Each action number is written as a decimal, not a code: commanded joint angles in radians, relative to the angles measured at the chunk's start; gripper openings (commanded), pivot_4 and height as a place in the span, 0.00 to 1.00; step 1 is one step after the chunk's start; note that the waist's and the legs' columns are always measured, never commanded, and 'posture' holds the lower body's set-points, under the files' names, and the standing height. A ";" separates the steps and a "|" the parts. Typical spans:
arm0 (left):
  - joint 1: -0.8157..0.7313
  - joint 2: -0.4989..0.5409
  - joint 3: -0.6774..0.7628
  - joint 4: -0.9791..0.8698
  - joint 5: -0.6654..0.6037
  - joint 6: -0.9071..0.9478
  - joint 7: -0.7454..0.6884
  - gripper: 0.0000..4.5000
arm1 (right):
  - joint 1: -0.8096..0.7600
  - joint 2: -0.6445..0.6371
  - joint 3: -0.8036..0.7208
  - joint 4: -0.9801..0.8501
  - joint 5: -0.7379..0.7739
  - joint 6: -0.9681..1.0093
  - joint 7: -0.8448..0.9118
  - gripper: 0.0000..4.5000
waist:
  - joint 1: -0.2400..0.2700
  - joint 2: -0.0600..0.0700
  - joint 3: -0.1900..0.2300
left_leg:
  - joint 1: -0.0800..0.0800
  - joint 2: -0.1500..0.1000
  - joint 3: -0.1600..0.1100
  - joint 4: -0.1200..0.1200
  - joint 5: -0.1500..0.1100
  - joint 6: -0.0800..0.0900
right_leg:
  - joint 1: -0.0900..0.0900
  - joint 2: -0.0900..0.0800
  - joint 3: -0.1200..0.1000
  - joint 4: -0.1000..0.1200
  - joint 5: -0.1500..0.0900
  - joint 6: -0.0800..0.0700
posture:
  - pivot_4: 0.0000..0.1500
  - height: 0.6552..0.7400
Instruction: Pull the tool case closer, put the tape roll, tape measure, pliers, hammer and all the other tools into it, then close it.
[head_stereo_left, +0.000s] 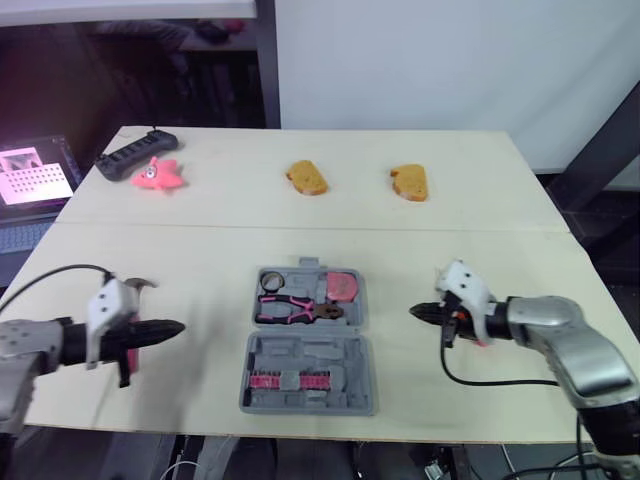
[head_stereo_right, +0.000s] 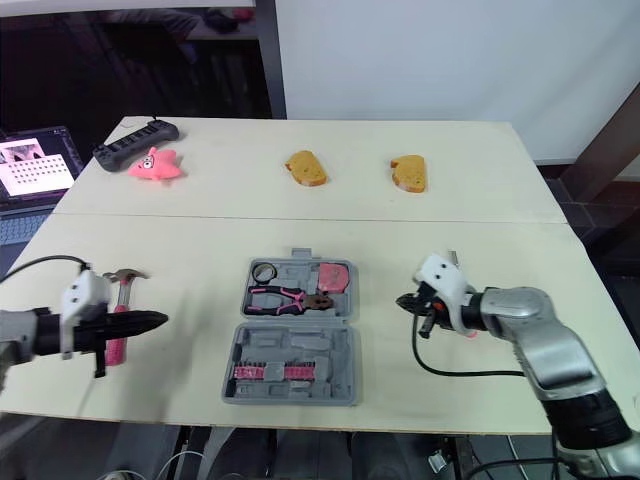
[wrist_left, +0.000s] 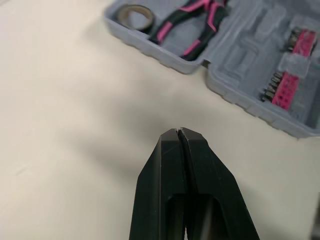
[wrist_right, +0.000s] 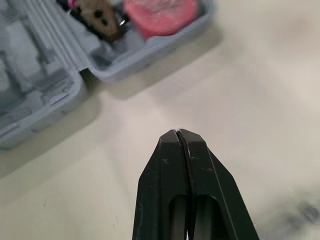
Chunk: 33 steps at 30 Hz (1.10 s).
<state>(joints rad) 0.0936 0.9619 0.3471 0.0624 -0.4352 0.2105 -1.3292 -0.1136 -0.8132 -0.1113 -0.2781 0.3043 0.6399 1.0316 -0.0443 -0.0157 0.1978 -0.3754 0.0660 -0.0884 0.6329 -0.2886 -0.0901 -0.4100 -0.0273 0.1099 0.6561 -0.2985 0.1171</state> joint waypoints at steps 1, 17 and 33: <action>0.090 0.087 0.203 0.103 -0.044 0.031 -0.064 0.29 | 0.123 -0.072 -0.302 -0.017 0.166 -0.056 0.162 0.27 | 0.000 0.001 0.001 | 0.001 0.000 0.000 -0.002 0.000 0.000 | 0.000 0.000 0.000 -0.001 0.000 0.000 | 1.00 1.00; 0.145 0.101 0.281 0.314 0.000 -0.073 -0.054 1.00 | 0.338 -0.123 -0.420 0.182 0.141 -0.267 0.221 0.99 | -0.004 0.001 0.001 | 0.003 0.000 0.005 -0.002 0.000 0.000 | 0.001 0.000 0.003 -0.004 -0.002 -0.006 | 1.00 1.00; 0.094 0.013 0.155 0.121 -0.001 -0.073 -0.006 1.00 | 0.295 -0.074 -0.316 -0.012 0.180 -0.082 0.014 0.99 | 0.000 0.000 0.001 | 0.003 0.000 0.004 -0.001 0.000 -0.001 | 0.002 0.000 0.003 -0.003 0.000 -0.003 | 1.00 1.00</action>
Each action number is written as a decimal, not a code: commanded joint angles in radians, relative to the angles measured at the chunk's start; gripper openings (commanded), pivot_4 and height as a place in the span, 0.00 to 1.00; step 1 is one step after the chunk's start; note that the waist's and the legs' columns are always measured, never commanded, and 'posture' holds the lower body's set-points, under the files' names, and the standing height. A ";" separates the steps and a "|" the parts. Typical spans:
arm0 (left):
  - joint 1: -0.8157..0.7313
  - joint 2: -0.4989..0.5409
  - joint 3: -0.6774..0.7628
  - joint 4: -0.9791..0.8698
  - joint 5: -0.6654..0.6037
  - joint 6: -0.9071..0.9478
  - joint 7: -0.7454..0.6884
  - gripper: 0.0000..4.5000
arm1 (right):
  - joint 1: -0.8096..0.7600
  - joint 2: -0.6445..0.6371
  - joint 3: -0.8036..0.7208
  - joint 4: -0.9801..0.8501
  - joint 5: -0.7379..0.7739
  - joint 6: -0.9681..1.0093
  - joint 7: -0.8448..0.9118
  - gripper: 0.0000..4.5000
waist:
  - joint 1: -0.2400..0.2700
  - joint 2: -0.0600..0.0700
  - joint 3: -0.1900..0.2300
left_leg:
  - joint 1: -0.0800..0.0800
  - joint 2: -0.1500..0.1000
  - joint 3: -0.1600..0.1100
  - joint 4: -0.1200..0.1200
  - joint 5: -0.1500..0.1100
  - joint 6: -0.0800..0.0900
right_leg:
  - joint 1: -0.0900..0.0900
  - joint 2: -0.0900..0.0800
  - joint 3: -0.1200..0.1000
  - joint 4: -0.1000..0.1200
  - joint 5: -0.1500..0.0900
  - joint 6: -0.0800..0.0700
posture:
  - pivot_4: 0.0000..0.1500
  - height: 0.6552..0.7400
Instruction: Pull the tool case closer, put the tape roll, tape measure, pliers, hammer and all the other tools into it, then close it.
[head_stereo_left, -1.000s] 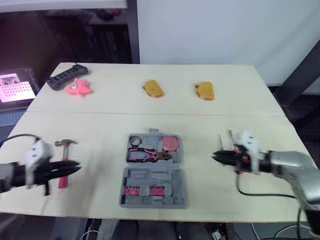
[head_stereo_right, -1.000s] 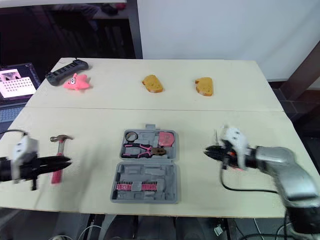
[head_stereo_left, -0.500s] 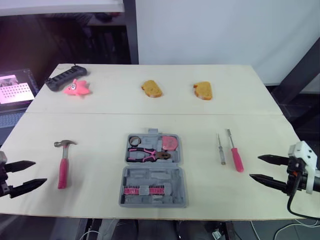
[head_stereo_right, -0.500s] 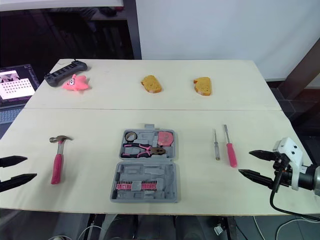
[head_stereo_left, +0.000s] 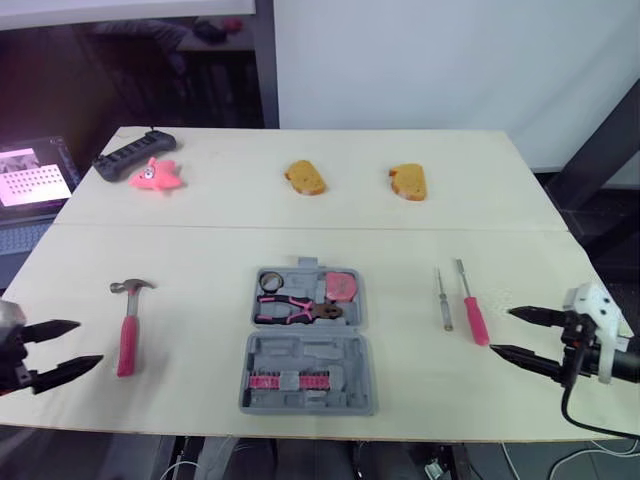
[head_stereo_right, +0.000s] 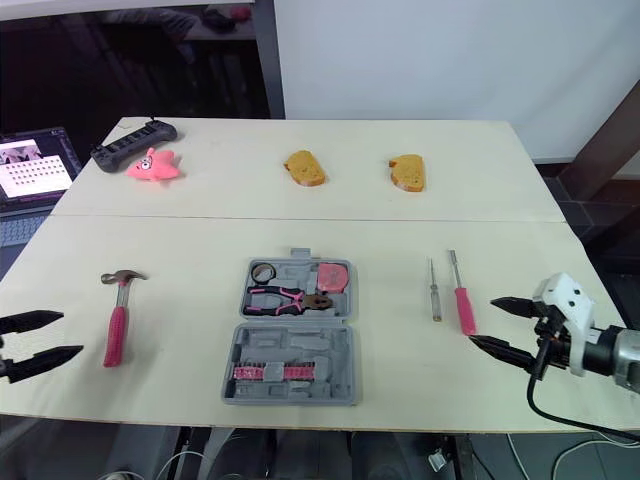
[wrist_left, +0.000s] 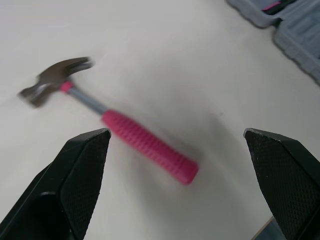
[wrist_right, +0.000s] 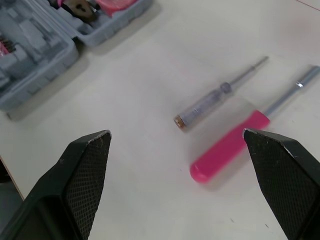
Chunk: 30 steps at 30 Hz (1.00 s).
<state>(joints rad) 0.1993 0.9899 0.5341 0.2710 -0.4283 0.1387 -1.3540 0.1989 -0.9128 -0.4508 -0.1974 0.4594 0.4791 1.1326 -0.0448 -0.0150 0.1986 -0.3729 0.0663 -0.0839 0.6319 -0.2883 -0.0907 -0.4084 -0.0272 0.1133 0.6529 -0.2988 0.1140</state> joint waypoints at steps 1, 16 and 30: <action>-0.016 -0.029 -0.055 -0.133 -0.014 0.014 0.027 1.00 | -0.034 0.047 0.043 -0.126 0.015 0.118 -0.153 0.99 | 0.000 0.000 0.000 | 0.000 0.000 0.000 0.000 0.000 0.000 | 0.000 0.000 0.000 0.000 0.000 0.000 | 1.00 1.00; -0.048 -0.223 -0.254 -0.556 -0.093 -0.027 0.070 1.00 | -0.296 0.508 0.304 -0.269 -0.215 0.529 -0.931 0.99 | 0.000 -0.001 -0.001 | 0.000 0.000 -0.001 0.001 0.003 -0.005 | -0.001 0.000 0.001 0.003 0.001 0.001 | 1.00 1.00; -0.062 -0.193 -0.295 -0.622 -0.122 0.003 0.062 1.00 | -0.389 0.572 0.277 -0.023 -0.229 0.525 -0.977 0.99 | -0.003 -0.001 -0.001 | 0.000 0.000 -0.001 0.000 0.003 -0.004 | -0.001 0.000 0.000 0.003 0.001 0.002 | 1.00 1.00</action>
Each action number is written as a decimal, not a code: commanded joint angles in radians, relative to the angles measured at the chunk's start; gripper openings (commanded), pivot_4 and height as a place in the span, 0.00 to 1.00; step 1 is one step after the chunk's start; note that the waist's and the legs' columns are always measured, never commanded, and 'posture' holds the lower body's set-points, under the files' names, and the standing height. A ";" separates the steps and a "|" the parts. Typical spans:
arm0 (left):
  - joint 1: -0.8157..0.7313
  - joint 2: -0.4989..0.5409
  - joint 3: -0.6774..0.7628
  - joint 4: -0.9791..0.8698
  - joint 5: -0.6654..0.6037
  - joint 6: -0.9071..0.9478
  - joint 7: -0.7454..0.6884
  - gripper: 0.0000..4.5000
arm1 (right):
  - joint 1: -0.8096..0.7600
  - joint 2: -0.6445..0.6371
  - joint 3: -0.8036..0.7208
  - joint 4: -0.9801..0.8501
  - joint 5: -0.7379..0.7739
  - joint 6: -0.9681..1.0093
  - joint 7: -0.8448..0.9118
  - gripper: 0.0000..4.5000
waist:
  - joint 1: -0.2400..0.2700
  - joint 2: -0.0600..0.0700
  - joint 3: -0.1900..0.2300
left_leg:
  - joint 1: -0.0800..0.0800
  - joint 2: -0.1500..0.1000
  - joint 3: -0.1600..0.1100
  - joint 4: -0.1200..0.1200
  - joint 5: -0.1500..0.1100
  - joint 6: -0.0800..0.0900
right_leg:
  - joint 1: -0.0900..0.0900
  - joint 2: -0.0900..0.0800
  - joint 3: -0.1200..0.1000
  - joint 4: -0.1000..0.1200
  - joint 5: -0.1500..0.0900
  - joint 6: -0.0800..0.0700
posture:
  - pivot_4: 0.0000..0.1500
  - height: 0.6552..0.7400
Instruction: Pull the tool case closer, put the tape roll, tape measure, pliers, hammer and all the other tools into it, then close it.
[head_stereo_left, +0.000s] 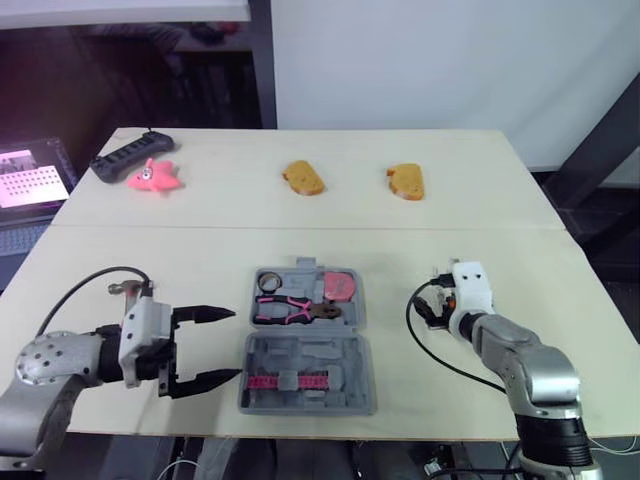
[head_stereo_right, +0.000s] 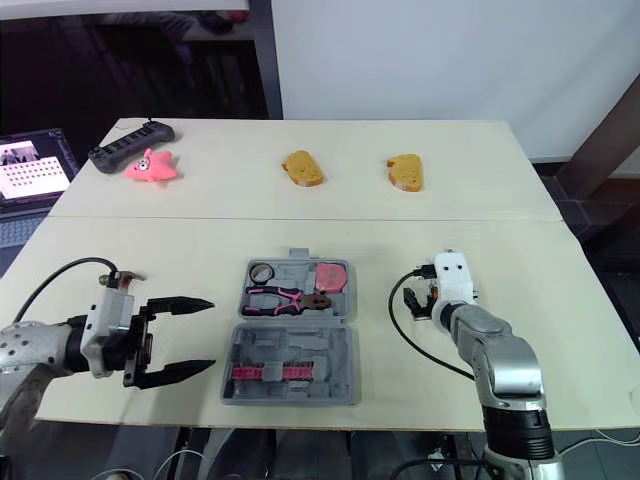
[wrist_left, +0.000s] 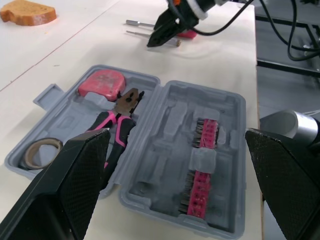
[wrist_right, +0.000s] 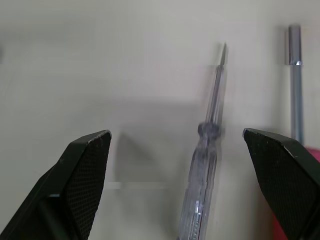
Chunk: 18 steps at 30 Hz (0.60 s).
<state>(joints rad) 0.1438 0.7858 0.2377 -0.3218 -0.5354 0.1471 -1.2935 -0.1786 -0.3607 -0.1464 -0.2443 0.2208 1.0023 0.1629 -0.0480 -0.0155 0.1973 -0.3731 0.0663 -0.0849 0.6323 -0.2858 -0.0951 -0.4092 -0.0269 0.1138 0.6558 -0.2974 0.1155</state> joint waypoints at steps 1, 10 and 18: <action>-0.007 0.011 0.001 -0.030 -0.015 -0.005 0.003 1.00 | -0.014 0.025 -0.035 0.044 0.010 0.008 -0.010 0.94 | -0.001 0.000 0.000 | 0.000 0.000 0.000 0.000 0.000 0.000 | 0.000 0.000 0.000 0.000 0.000 0.000 | 1.00 1.00; -0.010 0.015 -0.001 -0.024 -0.009 -0.009 0.005 1.00 | 0.004 0.040 -0.029 0.033 0.016 0.026 0.012 0.04 | -0.005 -0.002 -0.002 | 0.001 0.000 0.000 0.000 0.000 0.000 | 0.001 0.000 0.000 0.000 0.000 0.000 | 1.00 1.00; -0.027 0.018 -0.020 -0.014 -0.007 -0.005 0.014 1.00 | 0.049 0.002 0.016 -0.222 0.037 -0.023 0.070 0.01 | -0.011 -0.001 -0.001 | 0.000 0.000 0.000 0.000 0.000 0.000 | 0.000 0.000 0.000 0.000 0.000 0.000 | 1.00 1.00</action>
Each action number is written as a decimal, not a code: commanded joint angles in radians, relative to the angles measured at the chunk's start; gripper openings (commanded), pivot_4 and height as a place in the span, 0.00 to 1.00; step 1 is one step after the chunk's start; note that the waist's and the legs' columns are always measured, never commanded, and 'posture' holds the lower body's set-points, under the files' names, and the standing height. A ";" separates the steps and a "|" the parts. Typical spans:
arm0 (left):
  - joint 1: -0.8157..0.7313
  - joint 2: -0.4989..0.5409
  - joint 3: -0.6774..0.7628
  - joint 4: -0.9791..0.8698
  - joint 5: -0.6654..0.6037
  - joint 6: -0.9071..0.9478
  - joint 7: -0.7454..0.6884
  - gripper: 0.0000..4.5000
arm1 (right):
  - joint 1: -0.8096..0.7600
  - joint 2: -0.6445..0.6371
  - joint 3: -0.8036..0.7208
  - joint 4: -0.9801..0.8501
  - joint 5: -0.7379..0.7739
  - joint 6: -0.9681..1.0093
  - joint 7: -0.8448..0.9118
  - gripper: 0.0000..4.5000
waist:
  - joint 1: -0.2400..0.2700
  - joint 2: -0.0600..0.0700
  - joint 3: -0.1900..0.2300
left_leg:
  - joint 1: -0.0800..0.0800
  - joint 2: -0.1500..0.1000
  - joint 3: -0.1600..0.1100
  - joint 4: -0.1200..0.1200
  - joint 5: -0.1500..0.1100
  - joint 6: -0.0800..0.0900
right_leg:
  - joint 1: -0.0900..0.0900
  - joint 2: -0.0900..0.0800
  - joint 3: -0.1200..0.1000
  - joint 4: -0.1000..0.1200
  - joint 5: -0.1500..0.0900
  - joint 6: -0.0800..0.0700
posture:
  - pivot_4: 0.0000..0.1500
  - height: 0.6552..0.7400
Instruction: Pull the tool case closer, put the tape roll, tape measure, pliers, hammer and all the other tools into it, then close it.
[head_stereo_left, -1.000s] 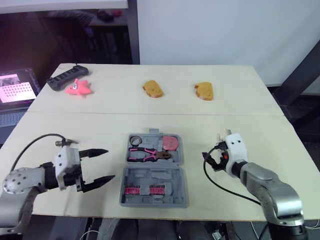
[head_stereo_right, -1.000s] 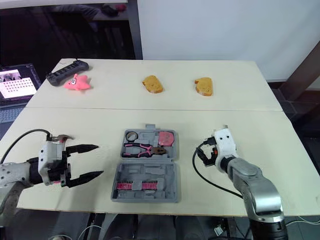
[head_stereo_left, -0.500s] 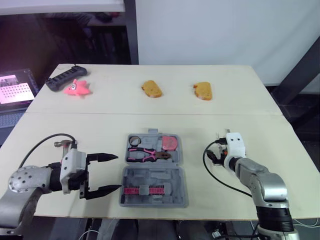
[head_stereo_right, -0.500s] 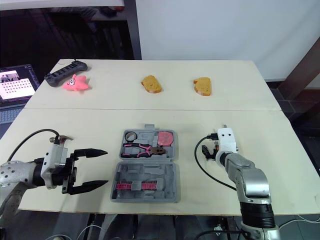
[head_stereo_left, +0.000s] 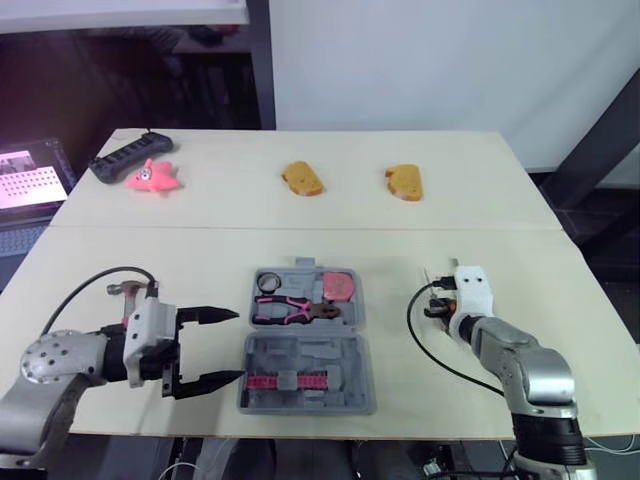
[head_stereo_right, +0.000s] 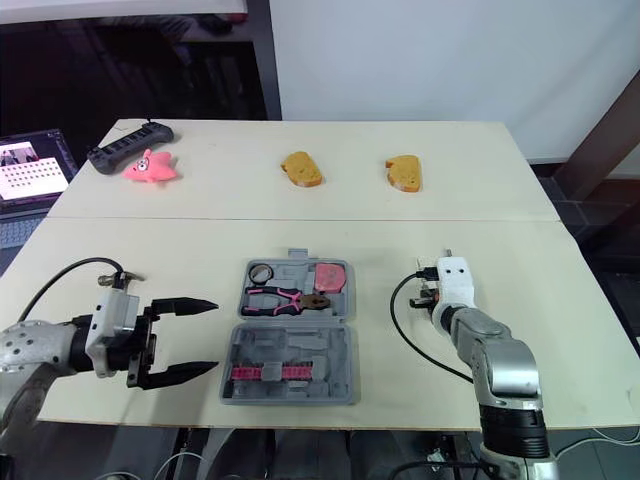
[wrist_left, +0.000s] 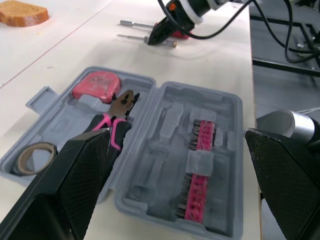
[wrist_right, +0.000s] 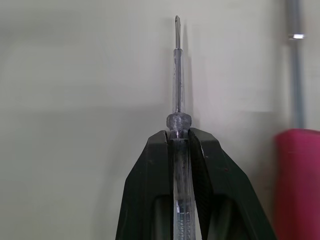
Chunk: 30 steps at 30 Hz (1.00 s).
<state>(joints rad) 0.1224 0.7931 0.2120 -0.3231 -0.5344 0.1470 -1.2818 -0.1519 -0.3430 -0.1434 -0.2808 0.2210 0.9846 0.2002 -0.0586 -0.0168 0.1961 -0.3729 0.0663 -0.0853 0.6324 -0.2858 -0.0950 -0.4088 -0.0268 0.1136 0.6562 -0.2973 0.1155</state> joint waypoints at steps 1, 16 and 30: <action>-0.010 0.013 0.005 -0.007 -0.009 -0.004 0.000 1.00 | 0.046 -0.002 0.000 -0.273 0.056 0.045 0.022 0.01 | 0.000 0.001 0.000 | 0.000 0.000 0.000 0.000 0.000 0.000 | -0.001 0.000 0.000 0.000 0.000 0.000 | 1.00 1.00; -0.124 0.016 -0.074 0.094 0.012 -0.019 -0.040 1.00 | 0.361 0.252 0.142 -0.597 0.052 0.277 -0.184 0.01 | -0.007 0.000 0.000 | 0.000 0.000 -0.002 0.000 0.000 0.000 | -0.001 0.000 -0.002 0.004 -0.002 -0.003 | 1.00 1.00; -0.141 0.022 -0.066 0.082 0.020 -0.002 -0.007 1.00 | 0.457 0.281 0.106 -0.530 0.074 0.119 -0.158 0.76 | -0.007 -0.003 -0.002 | 0.000 0.000 -0.002 0.000 0.000 0.000 | -0.001 0.000 -0.002 0.004 -0.002 -0.003 | 1.00 1.00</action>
<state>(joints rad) -0.0136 0.8037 0.1298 -0.2115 -0.5101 0.1451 -1.2976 0.3001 -0.0485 -0.0013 -0.7616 0.2799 1.0907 0.0314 -0.0657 -0.0194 0.1940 -0.3729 0.0665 -0.0875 0.6323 -0.2857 -0.0953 -0.4098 -0.0269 0.1121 0.6600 -0.2995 0.1127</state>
